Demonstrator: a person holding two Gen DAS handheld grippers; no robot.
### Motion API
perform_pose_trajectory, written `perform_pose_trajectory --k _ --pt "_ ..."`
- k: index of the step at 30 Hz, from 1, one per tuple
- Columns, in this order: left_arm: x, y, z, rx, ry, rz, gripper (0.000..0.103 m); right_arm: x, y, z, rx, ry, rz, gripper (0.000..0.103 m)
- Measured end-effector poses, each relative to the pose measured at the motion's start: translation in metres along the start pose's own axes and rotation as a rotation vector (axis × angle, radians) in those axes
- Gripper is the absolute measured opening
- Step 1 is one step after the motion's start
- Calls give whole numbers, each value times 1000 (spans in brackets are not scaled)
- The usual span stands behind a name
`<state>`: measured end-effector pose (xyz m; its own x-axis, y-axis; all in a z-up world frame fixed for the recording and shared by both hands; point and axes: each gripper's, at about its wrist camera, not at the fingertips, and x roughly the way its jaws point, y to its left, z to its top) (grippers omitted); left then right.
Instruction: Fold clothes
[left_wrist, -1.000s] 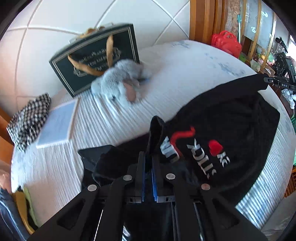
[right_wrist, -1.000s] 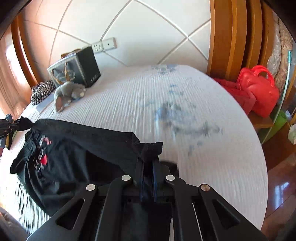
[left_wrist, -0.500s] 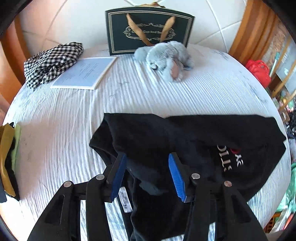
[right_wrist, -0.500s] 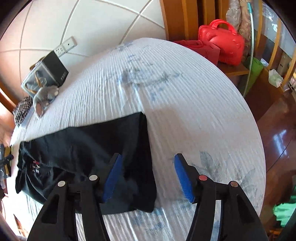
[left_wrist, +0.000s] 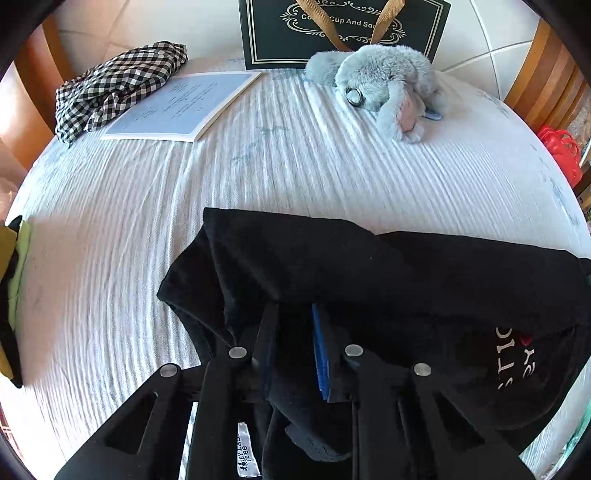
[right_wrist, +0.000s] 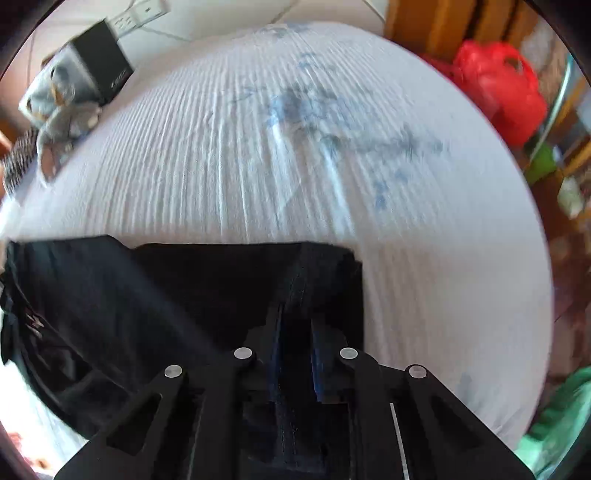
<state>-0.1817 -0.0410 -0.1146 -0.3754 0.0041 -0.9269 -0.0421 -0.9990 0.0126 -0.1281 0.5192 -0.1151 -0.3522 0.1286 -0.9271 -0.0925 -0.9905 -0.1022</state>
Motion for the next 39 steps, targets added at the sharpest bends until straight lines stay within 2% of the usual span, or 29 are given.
perform_pose_trajectory --k 1,3,5,6,7,8,9,10,11,14,15,16,17,18,21,22,23,24,28,30,31,32,34,37,39 --pt "1 0 0 2 -5 14 17 -3 8 4 -71 -38 -100 9" --pt "1 1 0 -6 -10 27 18 -5 -8 18 -49 -103 -250 9" --pt "-1 3 1 -19 -10 23 19 -4 -39 25 87 -76 -160 11" --pt "-3 3 1 -21 -11 21 19 -13 -45 18 115 -88 -95 11" --pt "-5 4 1 -23 -13 18 19 -22 -52 11 142 -100 -30 16" --pt "-10 6 0 -23 -25 16 19 -31 -58 4 169 -112 34 26" --pt "-16 8 -1 -23 -37 14 19 -40 -57 -10 166 -112 61 32" --pt "-24 12 -4 -22 -51 7 19 -49 -56 -24 162 -111 88 46" --pt "-31 16 -8 -20 -61 -1 20 -54 -54 -40 164 -97 101 59" --pt "-49 23 -25 2 -70 -18 31 -63 -51 -87 170 -54 130 65" --pt "-55 24 -31 12 -72 -24 33 -62 -50 -99 162 -36 131 71" --pt "-60 26 -36 23 -74 -30 33 -61 -48 -110 154 -19 133 87" --pt "-64 27 -44 29 -72 -33 34 -62 -45 -121 134 -9 123 91" --pt "-69 27 -51 35 -71 -36 34 -61 -41 -127 106 -5 105 92" --pt "-75 33 -71 33 -58 -58 34 -59 -28 -141 26 4 59 89" --pt "-75 33 -77 34 -49 -64 34 -57 -24 -143 1 6 49 82" --pt "-74 34 -82 35 -40 -69 34 -54 -21 -143 -14 7 38 68" --pt "-73 34 -87 39 -29 -70 34 -51 -18 -142 -29 8 28 63" --pt "-63 32 -100 35 3 -73 34 -37 -7 -142 -73 13 33 61" --pt "-58 32 -103 33 16 -64 34 -30 -1 -140 -100 13 38 45" --pt "-55 31 -104 38 24 -50 34 -34 -3 -139 -106 -1 -4 23" --pt "-52 31 -105 42 32 -36 34 -39 -4 -138 -112 -15 -46 8" --pt "-46 30 -107 46 52 -20 34 -48 -7 -136 -124 -42 -131 10" --pt "-43 30 -109 43 53 -16 35 -53 -35 -142 -104 -3 -293 9" --pt "-44 31 -109 37 52 -22 36 -63 -42 -145 -41 -19 -238 9"
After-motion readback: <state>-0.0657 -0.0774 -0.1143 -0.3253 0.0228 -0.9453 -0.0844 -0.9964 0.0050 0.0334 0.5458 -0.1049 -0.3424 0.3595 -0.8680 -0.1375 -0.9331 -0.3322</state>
